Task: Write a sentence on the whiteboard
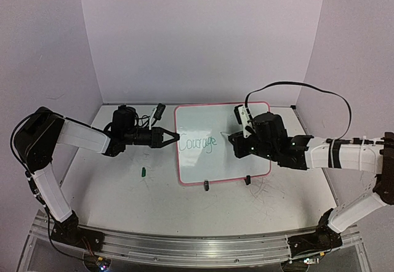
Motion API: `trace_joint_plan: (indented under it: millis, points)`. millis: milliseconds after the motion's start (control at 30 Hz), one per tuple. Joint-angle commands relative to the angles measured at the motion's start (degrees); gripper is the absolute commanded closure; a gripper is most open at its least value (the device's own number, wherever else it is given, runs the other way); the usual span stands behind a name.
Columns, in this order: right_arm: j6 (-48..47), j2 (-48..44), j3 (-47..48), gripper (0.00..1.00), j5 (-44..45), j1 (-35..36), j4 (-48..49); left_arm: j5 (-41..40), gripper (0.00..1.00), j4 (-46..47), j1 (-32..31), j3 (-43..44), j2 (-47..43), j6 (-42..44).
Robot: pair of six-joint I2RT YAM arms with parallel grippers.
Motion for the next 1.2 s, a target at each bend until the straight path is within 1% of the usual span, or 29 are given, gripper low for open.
trace_joint_plan:
  millis: [0, 100, 233, 400, 700, 1167]
  points:
    - [0.48, 0.01, 0.99, 1.0, -0.06, -0.25, 1.14, -2.83, 1.0, -0.28, -0.56, 0.54, 0.15, 0.72]
    - [0.07, -1.57, 0.9, 1.0, -1.77, -0.26, 1.5, -2.78, 1.0, -0.24, -0.57, 0.62, 0.15, 0.72]
    - [0.29, -3.29, 0.08, 1.0, -1.92, -0.29, 1.56, -2.72, 1.0, -0.22, -0.55, 0.84, 0.31, 0.72]
    - [0.94, -3.09, -1.52, 1.0, -3.56, -0.27, 1.39, -2.64, 1.0, -0.24, -0.56, 0.97, 0.32, 0.72]
    - [1.28, -1.49, -0.61, 1.0, -0.36, -0.27, 1.47, -2.71, 1.0, -0.28, -0.55, 0.85, 0.32, 0.54]
    - [1.17, -0.12, 0.1, 1.0, 0.12, -0.34, 1.74, -2.53, 1.0, -0.28, -0.53, 1.07, 0.5, 0.72]
